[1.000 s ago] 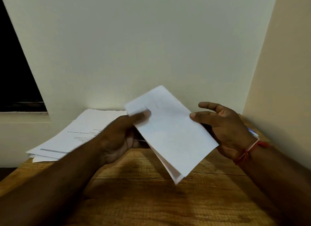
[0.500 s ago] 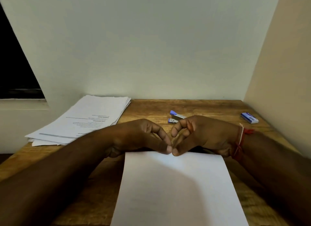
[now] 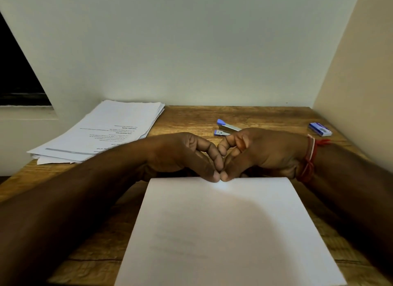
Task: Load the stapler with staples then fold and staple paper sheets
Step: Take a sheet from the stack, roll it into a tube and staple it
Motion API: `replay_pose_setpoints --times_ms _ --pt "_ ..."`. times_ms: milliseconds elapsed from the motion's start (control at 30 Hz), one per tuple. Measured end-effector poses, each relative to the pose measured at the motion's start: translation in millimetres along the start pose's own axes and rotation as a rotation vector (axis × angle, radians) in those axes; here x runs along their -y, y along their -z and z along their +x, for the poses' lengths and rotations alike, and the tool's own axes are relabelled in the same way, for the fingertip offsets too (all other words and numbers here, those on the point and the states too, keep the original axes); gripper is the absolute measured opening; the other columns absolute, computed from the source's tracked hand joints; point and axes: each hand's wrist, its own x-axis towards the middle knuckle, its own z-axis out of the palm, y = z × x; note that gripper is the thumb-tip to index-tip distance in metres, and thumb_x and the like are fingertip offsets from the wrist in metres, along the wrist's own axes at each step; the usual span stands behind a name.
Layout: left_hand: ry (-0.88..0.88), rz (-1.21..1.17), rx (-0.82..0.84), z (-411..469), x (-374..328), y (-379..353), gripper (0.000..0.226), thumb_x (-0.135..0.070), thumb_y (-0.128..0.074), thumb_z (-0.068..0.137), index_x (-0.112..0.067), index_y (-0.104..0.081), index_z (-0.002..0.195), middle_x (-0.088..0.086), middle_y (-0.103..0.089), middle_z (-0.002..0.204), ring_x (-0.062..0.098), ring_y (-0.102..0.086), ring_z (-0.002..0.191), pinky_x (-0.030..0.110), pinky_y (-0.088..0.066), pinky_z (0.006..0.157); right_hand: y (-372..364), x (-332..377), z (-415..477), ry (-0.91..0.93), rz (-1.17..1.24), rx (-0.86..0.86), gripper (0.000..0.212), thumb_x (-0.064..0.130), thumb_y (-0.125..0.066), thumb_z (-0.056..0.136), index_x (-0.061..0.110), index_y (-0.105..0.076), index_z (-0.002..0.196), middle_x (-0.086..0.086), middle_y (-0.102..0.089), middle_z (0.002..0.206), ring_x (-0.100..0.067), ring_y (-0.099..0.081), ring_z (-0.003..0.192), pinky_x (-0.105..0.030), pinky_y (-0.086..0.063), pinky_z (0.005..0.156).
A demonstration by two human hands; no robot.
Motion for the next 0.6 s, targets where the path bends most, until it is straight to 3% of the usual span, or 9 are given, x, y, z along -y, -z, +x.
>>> replay_pose_setpoints --times_ms 100,233,367,533,600 --pt "0.008 -0.013 0.023 -3.0 -3.9 0.0 0.020 0.002 -0.080 0.082 -0.012 -0.080 0.097 0.008 -0.079 0.083 0.015 -0.075 0.069 0.026 -0.061 0.066 6.5 -1.1 -0.6 -0.003 -0.013 0.026 0.058 -0.010 -0.094 0.062 0.010 -0.067 0.108 -0.020 -0.074 0.088 -0.029 -0.068 0.072 -0.037 -0.053 0.074" --pt "-0.013 0.062 -0.018 -10.3 -2.1 13.6 0.022 0.007 -0.083 0.090 -0.013 -0.081 0.097 0.009 -0.074 0.083 0.016 -0.069 0.070 0.027 -0.056 0.071 24.2 2.2 -5.7 -0.018 -0.037 0.019 0.049 -0.011 -0.090 0.067 0.015 -0.060 0.096 -0.014 -0.071 0.079 -0.020 -0.064 0.057 -0.028 -0.052 0.058" --pt "-0.029 0.090 -0.070 -20.8 -2.5 34.2 0.019 0.007 -0.079 0.092 -0.009 -0.081 0.101 0.008 -0.073 0.075 0.016 -0.068 0.067 0.030 -0.056 0.071 41.6 5.8 -13.8 -0.028 -0.031 0.005 0.050 -0.017 -0.088 0.073 0.015 -0.056 0.093 -0.015 -0.065 0.077 -0.017 -0.062 0.052 -0.026 -0.052 0.051" --pt "-0.009 0.141 -0.171 -38.9 -4.1 61.9 0.026 -0.004 -0.078 0.091 -0.005 -0.081 0.117 0.017 -0.073 0.076 0.022 -0.070 0.069 0.030 -0.057 0.067 55.3 4.2 -15.9 -0.026 -0.010 -0.026 0.051 -0.015 -0.088 0.072 0.015 -0.054 0.094 -0.007 -0.064 0.070 -0.017 -0.062 0.055 -0.027 -0.053 0.054" --pt "-0.042 0.144 -0.268 -35.7 -2.9 62.2 0.034 -0.022 -0.077 0.095 -0.004 -0.080 0.123 0.019 -0.077 0.087 0.024 -0.071 0.077 0.034 -0.059 0.072 54.5 4.6 -15.1 -0.014 -0.026 -0.053 0.048 -0.013 -0.090 0.070 0.017 -0.057 0.089 -0.006 -0.058 0.068 -0.017 -0.061 0.054 -0.028 -0.053 0.053"
